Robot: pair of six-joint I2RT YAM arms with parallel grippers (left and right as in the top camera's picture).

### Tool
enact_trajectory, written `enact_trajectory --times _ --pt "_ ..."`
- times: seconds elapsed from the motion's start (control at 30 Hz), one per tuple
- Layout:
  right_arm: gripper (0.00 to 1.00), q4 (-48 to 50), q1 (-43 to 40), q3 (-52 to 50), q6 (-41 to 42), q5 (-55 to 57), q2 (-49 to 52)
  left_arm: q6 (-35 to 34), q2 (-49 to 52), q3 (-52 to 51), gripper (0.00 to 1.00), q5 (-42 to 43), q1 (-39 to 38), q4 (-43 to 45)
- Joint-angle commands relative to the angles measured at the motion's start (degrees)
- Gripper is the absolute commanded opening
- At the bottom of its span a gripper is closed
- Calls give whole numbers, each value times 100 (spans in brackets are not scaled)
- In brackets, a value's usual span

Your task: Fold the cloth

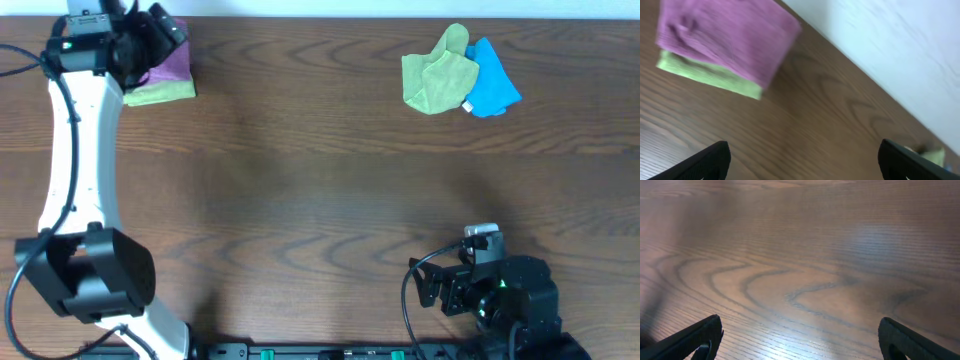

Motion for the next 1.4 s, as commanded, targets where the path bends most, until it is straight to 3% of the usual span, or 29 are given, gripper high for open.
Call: enact_trajectory --times 0.0,0.13,0.3,0.37,0.47,0.63,0.77,0.9,1.03,1.13,1.37 --pt "99 7 -59 -9 94 35 -35 79 -107 81 95 540 -103 -275" --pt "99 7 -59 -9 94 35 -35 203 -105 57 95 474 -546 -680" --pt "99 7 -59 -9 94 35 -35 358 -105 -157 95 -966 -1652 -1110" --pt "99 7 -59 -9 94 35 -35 356 -109 -376 95 -1187 -1945 -1084" --pt "99 7 -59 -9 94 35 -35 361 -424 -1104 95 -1633 -2439 -590" --pt "99 7 -59 -9 94 35 -35 363 -1801 -3202 95 -2059 -2813 1228" --pt "99 7 -59 -9 94 35 -35 492 -3213 -4964 95 -2133 -2695 2430" --pt "99 7 -59 -9 94 35 -35 560 -4400 -6190 95 -2170 -2378 2870" --pt "99 7 -59 -9 94 35 -35 1088 -5786 -7261 95 -2024 -1805 2883" --pt "99 7 -59 -9 94 35 -35 1976 -6977 -7991 95 -1517 -1314 2787" --pt "99 7 -59 -9 94 35 -35 2964 -8662 -8835 95 -962 -844 1851"
